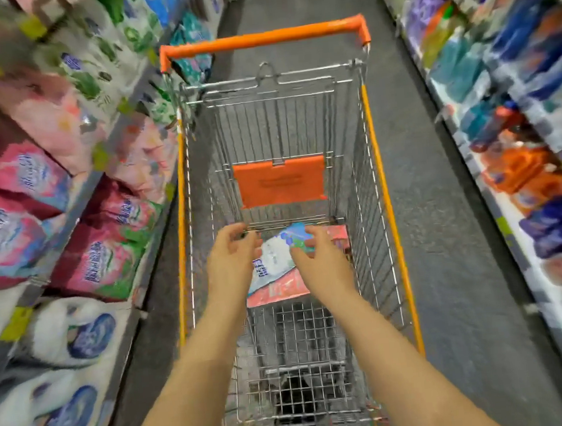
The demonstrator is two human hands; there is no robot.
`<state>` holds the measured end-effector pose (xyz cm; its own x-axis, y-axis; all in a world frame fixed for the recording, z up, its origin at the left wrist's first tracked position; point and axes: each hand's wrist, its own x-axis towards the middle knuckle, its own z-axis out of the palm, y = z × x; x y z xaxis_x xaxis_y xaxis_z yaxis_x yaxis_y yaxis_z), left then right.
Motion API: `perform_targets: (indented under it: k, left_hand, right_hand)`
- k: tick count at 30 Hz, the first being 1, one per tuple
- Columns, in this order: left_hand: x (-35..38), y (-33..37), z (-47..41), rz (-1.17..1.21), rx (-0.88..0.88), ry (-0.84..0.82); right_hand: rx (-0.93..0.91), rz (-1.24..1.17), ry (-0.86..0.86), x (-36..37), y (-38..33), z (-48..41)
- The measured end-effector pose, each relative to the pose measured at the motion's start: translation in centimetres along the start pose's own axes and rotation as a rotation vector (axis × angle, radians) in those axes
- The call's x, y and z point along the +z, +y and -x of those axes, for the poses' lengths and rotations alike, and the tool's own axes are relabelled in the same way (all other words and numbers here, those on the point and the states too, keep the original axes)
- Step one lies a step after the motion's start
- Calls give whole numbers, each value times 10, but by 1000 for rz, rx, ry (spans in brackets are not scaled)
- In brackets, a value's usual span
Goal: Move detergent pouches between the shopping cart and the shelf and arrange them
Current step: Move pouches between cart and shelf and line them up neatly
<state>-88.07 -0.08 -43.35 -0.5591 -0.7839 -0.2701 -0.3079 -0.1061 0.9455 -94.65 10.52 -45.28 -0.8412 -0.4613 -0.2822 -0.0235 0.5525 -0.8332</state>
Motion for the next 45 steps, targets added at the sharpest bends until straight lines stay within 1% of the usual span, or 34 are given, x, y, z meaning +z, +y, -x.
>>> perform_targets:
  k: [4,6,8,10,12,14,16,18,20,23,25,28,29,31,34,36,38,41,44,45]
  left_hand:
    - [44,-83,-67,-125,-215,-19]
    - [61,-125,-87,-160,-322,-31]
    - [73,-163,-100,-194,-405,-55]
    - [80,-195,-110,-211,-456,-84]
    - [88,-210,-119,-207,-511,-83]
    - [95,-234,-131,-115,-595,-27]
    - [100,-257,-139,-63,-675,-4]
    - [102,-277,-142,-6,-768,15]
    - [103,-293,-143,52,-823,34]
    - [101,-317,-144,52,-823,5]
    - [97,-324,-141,41,-882,-30]
    - [95,-324,-133,146,-973,-55]
    - [94,-323,-131,186,-995,-62]
    - [94,-315,-129,245,-1012,-99]
    - [94,-297,-118,375,-994,-92]
    - [89,-283,-105,475,-957,-49]
    - [80,-266,-91,515,-939,-50]
    - [66,-245,-69,563,-992,-48]
    - [53,-214,-49,686,-1071,-109]
    - [49,-204,-43,707,-1047,-123]
  right_hand:
    - [229,-36,42,30,65,-58]
    - [340,-30,47,42,102,-82]
    - [392,10,73,54,137,-103]
    - [392,151,56,70,172,-121]
    - [274,454,-41,86,201,-135]
    - [104,782,-202,101,218,-149]
    - [-19,947,-341,117,227,-164]
    - [-65,1049,-425,131,231,-183]
    - [-110,1133,-451,141,239,-201]
    - [-197,1175,-446,149,249,-219]
    - [-261,1210,-454,152,247,-223]
    - [-310,1227,-463,156,240,-216]
    - [-313,1217,-465,156,235,-210]
    - [-274,1117,-486,155,226,-196]
    - [-45,821,-603,149,206,-172]
    - [106,747,-684,144,194,-157]
    - [241,697,-726,135,183,-143]
    - [441,481,-716,112,161,-119]
    - [474,288,-669,88,132,-91]
    - [456,226,-638,80,119,-81]
